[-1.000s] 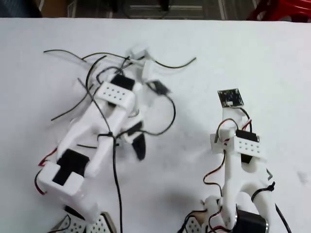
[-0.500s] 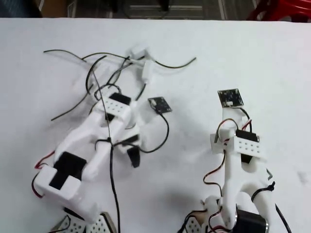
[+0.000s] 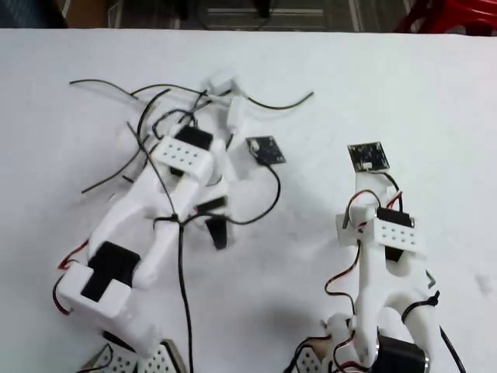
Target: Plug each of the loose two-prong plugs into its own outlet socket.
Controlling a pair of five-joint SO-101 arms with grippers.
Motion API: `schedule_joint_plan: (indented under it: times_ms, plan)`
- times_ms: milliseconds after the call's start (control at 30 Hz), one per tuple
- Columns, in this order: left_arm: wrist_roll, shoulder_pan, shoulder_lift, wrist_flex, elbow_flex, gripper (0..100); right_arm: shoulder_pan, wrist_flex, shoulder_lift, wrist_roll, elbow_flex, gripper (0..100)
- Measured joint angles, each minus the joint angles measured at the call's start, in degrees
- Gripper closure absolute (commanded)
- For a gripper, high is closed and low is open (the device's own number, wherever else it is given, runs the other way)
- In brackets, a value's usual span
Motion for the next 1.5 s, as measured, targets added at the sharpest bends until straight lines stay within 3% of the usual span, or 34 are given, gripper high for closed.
schedule_joint_plan:
  times_ms: [133, 367, 467, 633, 1100, 1167, 1300, 1433, 1500]
  plan:
    - [-4.75, 0.00, 1.58, 0.00, -2.55, 65, 0.00, 0.00, 0.00, 0.00, 0.00, 97.8]
    - [-15.30, -0.26, 16.09, -0.62, -7.47, 65, 0.00, 0.00, 0.00, 0.00, 0.00, 97.8]
    - [-16.18, -0.18, 20.57, 2.99, -12.92, 70, 0.00, 0.00, 0.00, 0.00, 0.00, 97.8]
    - [-16.35, 0.18, 24.26, 6.24, -19.60, 89, 0.00, 0.00, 0.00, 0.00, 0.00, 97.8]
    - [-16.44, 2.29, 24.97, 7.03, -22.33, 98, 0.00, 0.00, 0.00, 0.00, 0.00, 97.8]
    - [-13.98, 2.46, 25.05, 6.86, -25.05, 98, 0.00, 0.00, 0.00, 0.00, 0.00, 97.8]
    - [-1.93, 0.44, 25.05, 6.51, -35.87, 97, 0.00, 0.00, 0.00, 0.00, 0.00, 97.8]
    - [14.15, -5.71, 25.67, 3.52, -50.99, 97, 0.00, 0.00, 0.00, 0.00, 0.00, 97.8]
    - [16.97, -9.05, 26.37, 1.85, -56.97, 97, 0.00, 0.00, 0.00, 0.00, 0.00, 97.8]
